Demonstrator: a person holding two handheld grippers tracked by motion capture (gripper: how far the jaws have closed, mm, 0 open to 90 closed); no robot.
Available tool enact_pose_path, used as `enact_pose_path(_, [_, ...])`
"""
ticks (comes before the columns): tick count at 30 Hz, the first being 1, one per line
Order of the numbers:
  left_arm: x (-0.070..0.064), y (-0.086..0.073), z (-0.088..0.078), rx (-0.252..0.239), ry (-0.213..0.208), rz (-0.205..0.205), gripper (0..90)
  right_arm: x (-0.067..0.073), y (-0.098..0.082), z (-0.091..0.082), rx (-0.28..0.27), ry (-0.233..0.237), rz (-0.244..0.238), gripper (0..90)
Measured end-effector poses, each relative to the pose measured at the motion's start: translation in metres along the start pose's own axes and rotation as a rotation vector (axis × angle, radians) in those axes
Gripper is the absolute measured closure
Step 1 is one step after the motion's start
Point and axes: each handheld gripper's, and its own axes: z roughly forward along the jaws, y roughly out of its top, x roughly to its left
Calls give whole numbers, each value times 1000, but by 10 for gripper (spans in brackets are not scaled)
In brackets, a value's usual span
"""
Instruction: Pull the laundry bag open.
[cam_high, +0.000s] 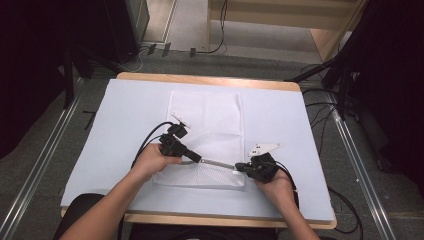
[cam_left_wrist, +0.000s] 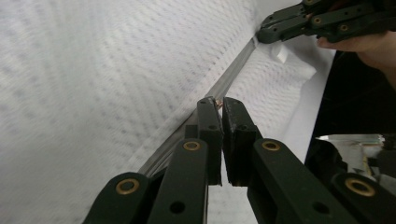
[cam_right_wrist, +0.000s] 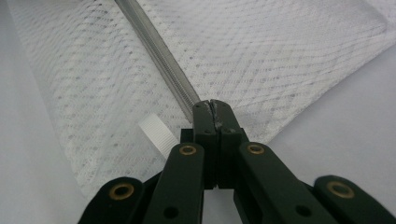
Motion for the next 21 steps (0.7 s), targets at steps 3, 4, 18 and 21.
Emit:
enact_pose_path(3, [6, -7, -9, -7, 1, -15, 883, 0, 0, 0, -1, 0, -2, 900])
enact_pose_path(4, [7, -10, -11, -8, 9, -18, 883, 0, 0, 0, -1, 0, -1, 900])
enact_pose_path(18, [30, -47, -58, -55, 61, -57, 882, -1, 1, 0, 6, 5, -1, 900])
enact_pose_path(21, [34, -54, -66, -52, 103, -70, 882, -1, 1, 0, 6, 4, -4, 900])
